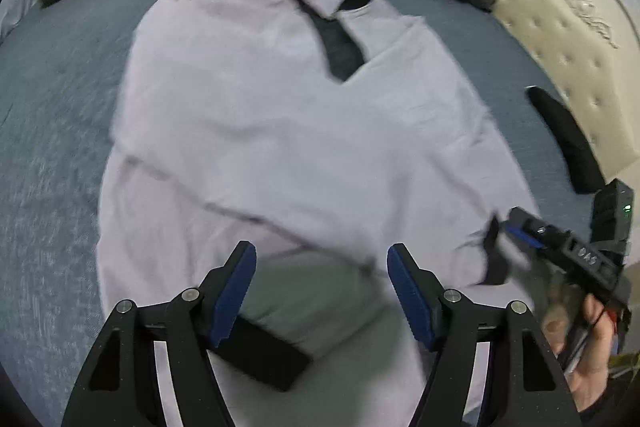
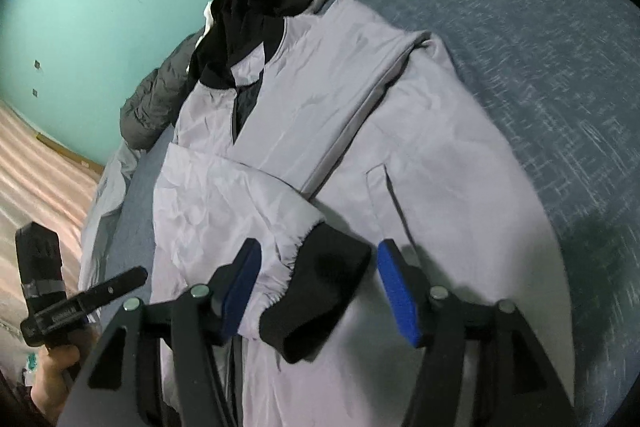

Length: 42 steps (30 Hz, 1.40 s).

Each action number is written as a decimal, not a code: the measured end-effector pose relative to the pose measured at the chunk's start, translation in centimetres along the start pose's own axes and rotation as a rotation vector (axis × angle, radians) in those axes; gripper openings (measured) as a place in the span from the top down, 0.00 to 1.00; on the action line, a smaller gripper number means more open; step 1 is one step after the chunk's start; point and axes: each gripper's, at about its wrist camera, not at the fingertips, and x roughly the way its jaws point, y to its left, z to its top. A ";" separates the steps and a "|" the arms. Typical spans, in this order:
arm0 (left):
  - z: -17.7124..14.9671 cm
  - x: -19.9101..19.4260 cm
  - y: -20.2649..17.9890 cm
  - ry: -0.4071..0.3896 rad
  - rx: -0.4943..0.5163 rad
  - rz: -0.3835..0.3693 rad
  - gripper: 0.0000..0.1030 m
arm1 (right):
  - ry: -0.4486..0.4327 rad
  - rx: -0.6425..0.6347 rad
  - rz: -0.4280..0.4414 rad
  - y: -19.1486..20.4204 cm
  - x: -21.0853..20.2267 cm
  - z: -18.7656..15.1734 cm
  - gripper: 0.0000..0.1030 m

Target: Fold clothes

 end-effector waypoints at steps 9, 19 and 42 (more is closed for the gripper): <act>-1.4 1.9 2.6 0.044 -0.027 0.031 0.30 | 0.071 0.043 0.013 -0.5 1.7 -0.6 0.40; -1.7 0.8 4.6 0.037 -0.055 0.048 0.29 | 0.066 -0.001 0.009 -0.1 2.4 -1.2 0.92; 1.4 -3.3 11.8 -0.125 -0.042 0.292 0.28 | -0.206 0.065 -0.078 -2.9 -5.1 0.3 0.97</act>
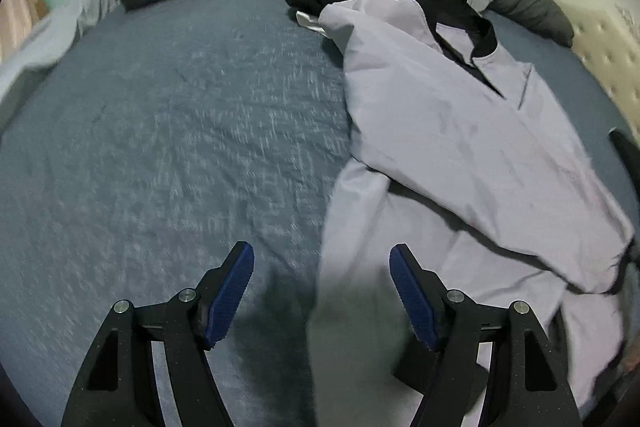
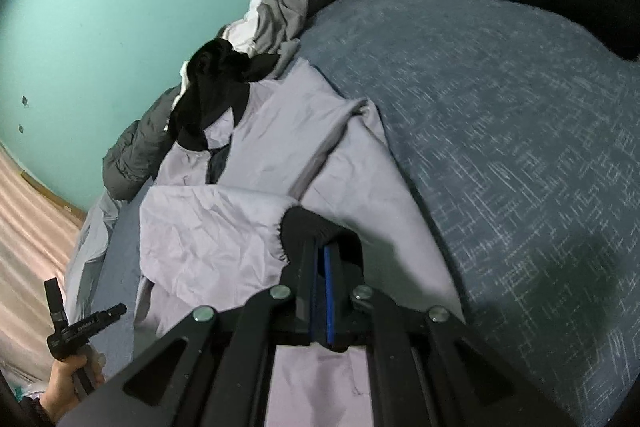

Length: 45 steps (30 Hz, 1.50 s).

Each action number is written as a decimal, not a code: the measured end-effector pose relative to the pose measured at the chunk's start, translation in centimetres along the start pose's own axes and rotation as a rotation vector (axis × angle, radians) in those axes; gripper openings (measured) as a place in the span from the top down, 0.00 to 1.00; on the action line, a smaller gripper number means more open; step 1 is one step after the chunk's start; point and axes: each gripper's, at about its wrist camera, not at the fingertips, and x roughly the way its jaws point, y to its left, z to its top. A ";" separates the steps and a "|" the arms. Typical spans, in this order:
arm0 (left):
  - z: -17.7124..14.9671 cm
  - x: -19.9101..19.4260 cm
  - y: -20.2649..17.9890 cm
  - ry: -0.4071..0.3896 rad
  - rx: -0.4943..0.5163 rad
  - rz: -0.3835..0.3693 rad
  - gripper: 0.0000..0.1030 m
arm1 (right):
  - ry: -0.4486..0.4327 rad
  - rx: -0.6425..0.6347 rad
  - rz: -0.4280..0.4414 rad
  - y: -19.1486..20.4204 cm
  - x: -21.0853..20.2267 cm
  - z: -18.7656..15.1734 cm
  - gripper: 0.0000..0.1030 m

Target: Fold clothes

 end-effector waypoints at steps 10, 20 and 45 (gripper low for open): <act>3.5 4.1 0.3 0.024 0.089 0.029 0.56 | 0.012 0.027 0.011 -0.8 0.6 -0.1 0.97; 3.4 6.0 -1.0 0.016 0.145 -0.089 0.60 | 0.023 0.019 0.016 -0.4 1.2 0.1 0.97; 7.9 7.1 -2.6 -0.073 0.133 -0.098 0.89 | 0.035 0.002 0.014 0.2 1.7 -0.3 0.97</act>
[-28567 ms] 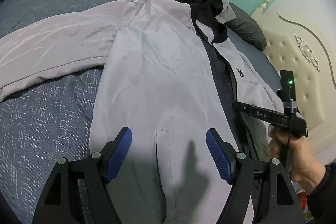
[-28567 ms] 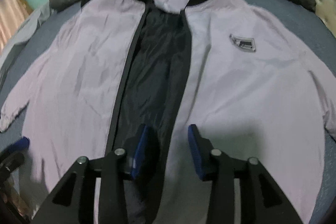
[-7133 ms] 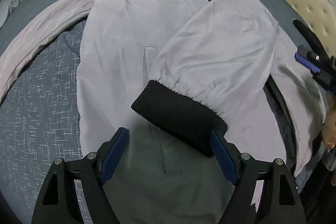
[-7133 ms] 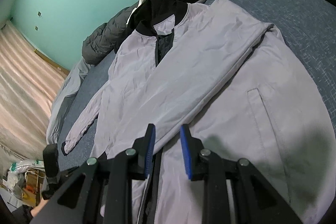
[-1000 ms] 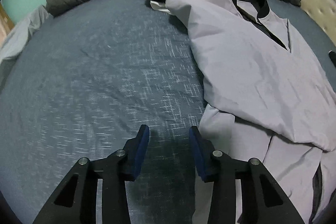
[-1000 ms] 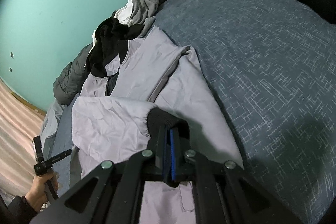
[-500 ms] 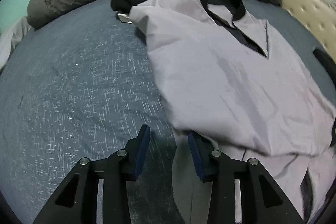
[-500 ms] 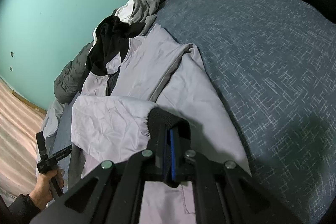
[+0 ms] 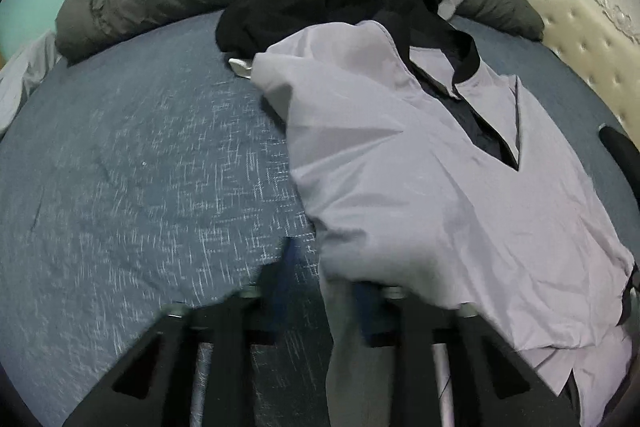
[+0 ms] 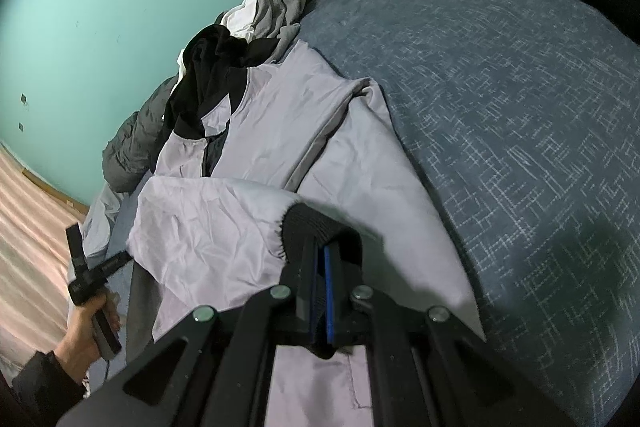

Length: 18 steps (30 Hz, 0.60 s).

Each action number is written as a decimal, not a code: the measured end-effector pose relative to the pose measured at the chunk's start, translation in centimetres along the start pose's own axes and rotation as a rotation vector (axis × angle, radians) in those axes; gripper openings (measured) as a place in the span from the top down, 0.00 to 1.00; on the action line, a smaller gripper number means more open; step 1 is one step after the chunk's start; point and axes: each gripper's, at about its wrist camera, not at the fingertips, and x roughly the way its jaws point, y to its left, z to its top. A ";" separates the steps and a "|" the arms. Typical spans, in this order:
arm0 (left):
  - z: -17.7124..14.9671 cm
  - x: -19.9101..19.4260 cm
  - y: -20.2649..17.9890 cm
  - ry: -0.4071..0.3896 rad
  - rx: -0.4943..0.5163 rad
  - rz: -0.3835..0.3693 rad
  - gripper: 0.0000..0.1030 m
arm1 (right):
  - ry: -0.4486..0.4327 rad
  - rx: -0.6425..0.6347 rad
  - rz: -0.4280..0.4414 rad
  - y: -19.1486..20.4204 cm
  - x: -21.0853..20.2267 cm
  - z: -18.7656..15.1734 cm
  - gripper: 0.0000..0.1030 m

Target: Fold clothes

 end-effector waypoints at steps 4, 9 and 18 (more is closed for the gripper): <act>0.7 -1.1 1.0 -0.012 0.013 0.035 0.95 | 0.016 -0.016 0.015 0.6 0.4 -0.1 0.97; 1.1 -2.7 3.6 -0.012 0.013 0.081 0.96 | 0.048 -0.069 0.051 2.6 1.3 -0.8 0.97; 0.3 -1.2 4.4 0.083 0.078 0.124 0.95 | 0.097 -0.125 0.044 4.1 3.0 -2.0 0.97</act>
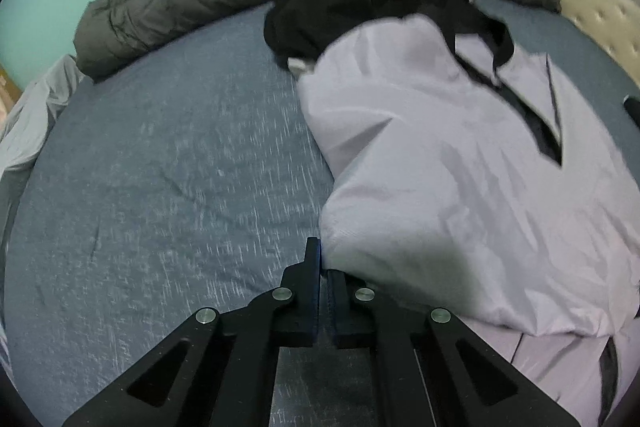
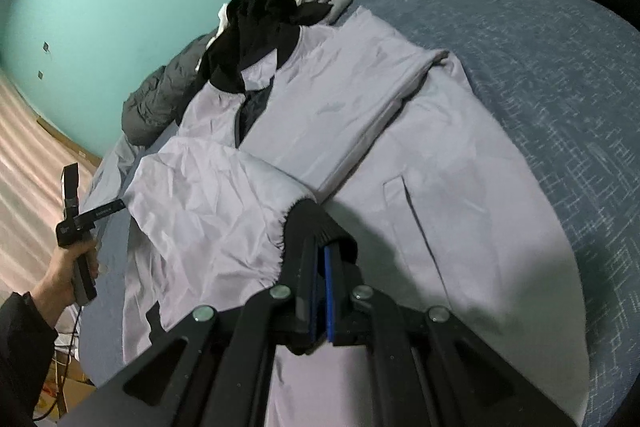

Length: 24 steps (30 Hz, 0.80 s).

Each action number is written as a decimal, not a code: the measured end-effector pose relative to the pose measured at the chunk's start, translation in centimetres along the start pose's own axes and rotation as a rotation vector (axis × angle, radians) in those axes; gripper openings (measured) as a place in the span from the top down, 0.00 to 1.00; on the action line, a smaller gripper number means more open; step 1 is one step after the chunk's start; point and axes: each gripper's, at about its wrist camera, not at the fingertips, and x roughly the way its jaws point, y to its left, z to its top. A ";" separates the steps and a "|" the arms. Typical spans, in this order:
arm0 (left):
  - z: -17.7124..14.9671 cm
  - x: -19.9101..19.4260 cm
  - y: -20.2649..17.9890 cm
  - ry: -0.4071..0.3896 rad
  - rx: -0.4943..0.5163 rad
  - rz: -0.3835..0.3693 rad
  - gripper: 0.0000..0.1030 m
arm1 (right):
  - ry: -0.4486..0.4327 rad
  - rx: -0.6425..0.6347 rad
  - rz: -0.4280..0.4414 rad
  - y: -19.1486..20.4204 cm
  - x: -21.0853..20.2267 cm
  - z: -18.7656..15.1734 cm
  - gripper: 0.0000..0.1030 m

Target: Fold clothes

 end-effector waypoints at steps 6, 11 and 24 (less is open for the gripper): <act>-1.9 0.4 0.2 0.037 0.013 0.024 0.94 | -0.013 0.015 -0.004 -0.4 -0.3 0.4 0.97; -3.2 -0.4 2.1 0.051 -0.075 0.033 0.93 | -0.057 0.007 -0.015 -0.2 -1.5 0.9 0.97; -3.4 1.2 0.3 0.082 -0.151 -0.151 0.58 | -0.125 0.061 -0.057 -2.3 -3.3 1.3 0.97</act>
